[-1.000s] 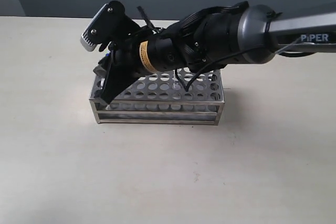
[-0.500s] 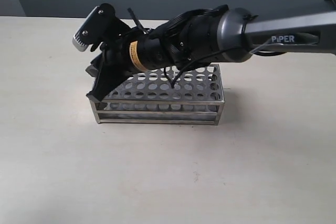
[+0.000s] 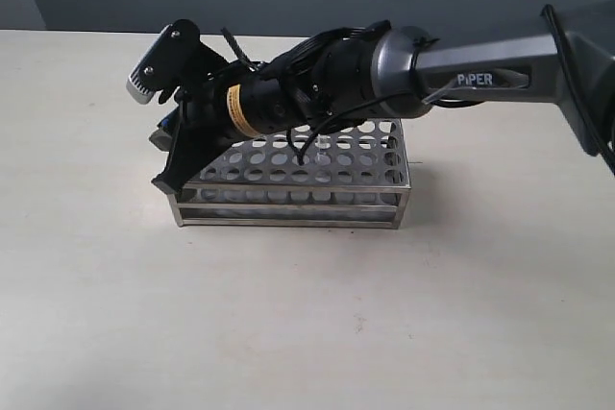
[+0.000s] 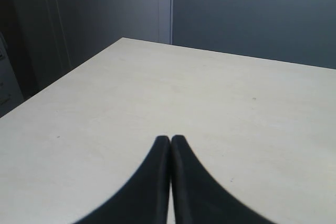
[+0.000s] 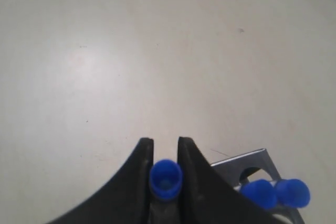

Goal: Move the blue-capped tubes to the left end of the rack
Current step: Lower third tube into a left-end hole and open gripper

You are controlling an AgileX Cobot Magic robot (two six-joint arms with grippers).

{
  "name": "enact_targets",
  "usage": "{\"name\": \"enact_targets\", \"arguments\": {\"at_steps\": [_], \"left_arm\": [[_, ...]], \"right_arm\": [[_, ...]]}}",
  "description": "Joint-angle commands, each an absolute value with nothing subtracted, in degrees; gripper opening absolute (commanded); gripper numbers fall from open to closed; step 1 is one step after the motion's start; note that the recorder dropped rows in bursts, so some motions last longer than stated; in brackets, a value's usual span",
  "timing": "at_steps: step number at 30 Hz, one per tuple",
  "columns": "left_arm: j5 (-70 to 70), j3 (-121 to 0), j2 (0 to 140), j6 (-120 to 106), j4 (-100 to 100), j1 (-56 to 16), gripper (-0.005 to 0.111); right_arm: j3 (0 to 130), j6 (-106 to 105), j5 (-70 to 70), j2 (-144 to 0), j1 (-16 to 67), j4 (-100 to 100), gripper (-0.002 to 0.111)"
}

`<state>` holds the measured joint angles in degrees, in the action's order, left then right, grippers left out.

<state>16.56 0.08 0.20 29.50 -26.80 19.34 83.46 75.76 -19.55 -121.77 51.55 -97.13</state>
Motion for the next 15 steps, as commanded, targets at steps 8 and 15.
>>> {"name": "enact_targets", "arguments": {"at_steps": [8,15], "left_arm": [[16.7,0.0,0.0,29.6,-26.6,19.4,0.001],[16.7,0.0,0.0,29.6,-26.6,19.4,0.001]], "right_arm": [[83.7,79.9,-21.2,-121.8,51.4,-99.9,0.036],[83.7,79.9,-4.8,-113.0,51.4,-99.9,0.036]]}}
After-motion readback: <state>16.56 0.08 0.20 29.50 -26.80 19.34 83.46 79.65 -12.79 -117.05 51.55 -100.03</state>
